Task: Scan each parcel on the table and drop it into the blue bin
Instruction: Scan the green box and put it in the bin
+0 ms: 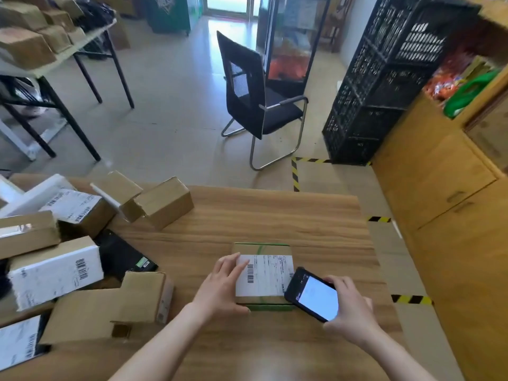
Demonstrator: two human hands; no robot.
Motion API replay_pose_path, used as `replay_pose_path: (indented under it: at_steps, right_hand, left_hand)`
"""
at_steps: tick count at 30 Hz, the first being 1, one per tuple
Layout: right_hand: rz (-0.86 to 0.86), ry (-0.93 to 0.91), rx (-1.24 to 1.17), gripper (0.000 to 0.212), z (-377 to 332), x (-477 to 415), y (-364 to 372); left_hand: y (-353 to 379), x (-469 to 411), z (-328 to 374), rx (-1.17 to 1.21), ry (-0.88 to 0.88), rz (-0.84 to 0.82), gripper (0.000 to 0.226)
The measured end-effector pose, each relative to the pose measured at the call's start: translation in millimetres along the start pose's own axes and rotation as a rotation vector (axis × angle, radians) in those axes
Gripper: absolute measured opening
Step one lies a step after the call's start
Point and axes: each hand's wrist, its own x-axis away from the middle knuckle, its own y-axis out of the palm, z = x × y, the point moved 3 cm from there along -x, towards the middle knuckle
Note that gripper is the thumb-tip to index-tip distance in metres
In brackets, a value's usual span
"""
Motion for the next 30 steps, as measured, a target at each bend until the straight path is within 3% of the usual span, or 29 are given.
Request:
replay_pose_path:
  at_steps: [5,9,16,26,30]
  right_hand:
    - [0.008,-0.116,0.127,0.089,-21.5,-10.7,-11.4]
    - [0.002,-0.209,0.296,0.094,-38.2,-21.6,-18.5]
    - [-0.011,-0.218,0.400,0.102,-53.0,-33.2,-23.5]
    - [0.003,-0.191,0.404,0.098,-51.2,-38.8,-20.8]
    - [-0.053,-0.082,0.220,0.094,-45.6,-38.3,-9.6]
  left_hand:
    - [-13.4,-21.0,-16.8,-0.041,-0.009,-0.110,0.146]
    - [-14.2,-31.2,-22.1,-0.095,0.015,-0.126,0.149]
    - [-10.4,-33.1,-31.1,-0.063,0.038,-0.108,0.149]
    - [-8.6,-35.0,-34.4,-0.023,0.051,-0.118,0.149]
    - [-2.5,-33.9,-37.2,0.150,0.036,-0.122,0.148]
